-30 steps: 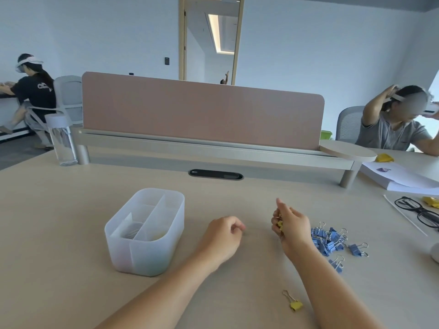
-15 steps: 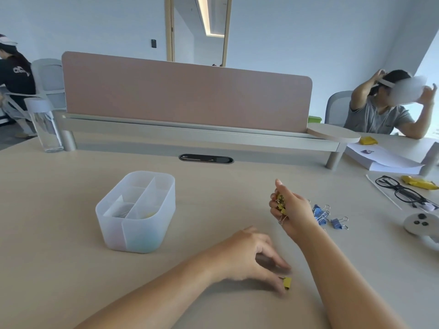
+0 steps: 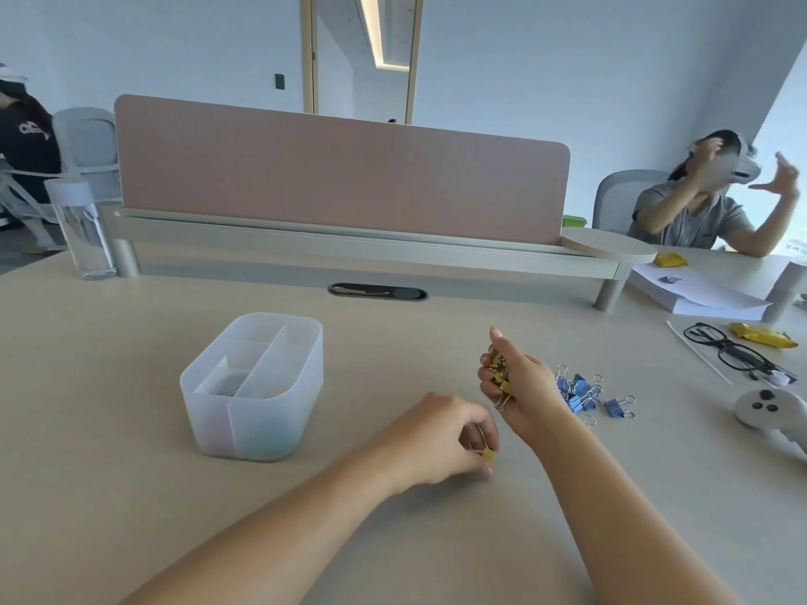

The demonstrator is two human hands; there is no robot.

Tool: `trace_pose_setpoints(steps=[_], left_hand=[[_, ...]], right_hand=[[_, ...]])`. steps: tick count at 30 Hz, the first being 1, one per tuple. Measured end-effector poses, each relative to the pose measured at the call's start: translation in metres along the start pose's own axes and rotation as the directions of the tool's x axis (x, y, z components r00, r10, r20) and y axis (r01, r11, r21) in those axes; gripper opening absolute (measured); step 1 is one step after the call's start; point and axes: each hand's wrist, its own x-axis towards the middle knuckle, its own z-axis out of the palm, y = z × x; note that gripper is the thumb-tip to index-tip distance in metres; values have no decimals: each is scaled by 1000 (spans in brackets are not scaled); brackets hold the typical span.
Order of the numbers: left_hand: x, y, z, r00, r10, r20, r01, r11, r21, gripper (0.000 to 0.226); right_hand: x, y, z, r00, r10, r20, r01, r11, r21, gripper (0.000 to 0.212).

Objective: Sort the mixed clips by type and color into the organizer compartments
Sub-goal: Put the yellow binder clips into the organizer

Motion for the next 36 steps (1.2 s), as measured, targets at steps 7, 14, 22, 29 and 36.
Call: trace_pose_setpoints(steps=[7, 14, 22, 29, 36], left_hand=[[-10, -2, -81, 945, -64, -321, 55, 998, -37, 17], [-41, -43, -178, 821, -178, -543, 229, 973, 27, 20], [-37, -84, -186, 780, -305, -547, 377, 926, 21, 19], [-32, -95, -181, 785, -320, -530, 399, 916, 39, 31], [-31, -98, -182, 799, -328, -504, 397, 917, 34, 32]], right_hand=[[0, -7, 64, 997, -49, 62, 49, 999, 13, 28], [3, 2, 163, 982, -146, 122, 148, 989, -12, 35], [17, 37, 220, 940, -295, 171, 314, 945, -95, 33], [31, 52, 229, 879, -410, 244, 469, 836, -285, 35], [32, 57, 231, 863, -418, 285, 497, 805, -323, 34]])
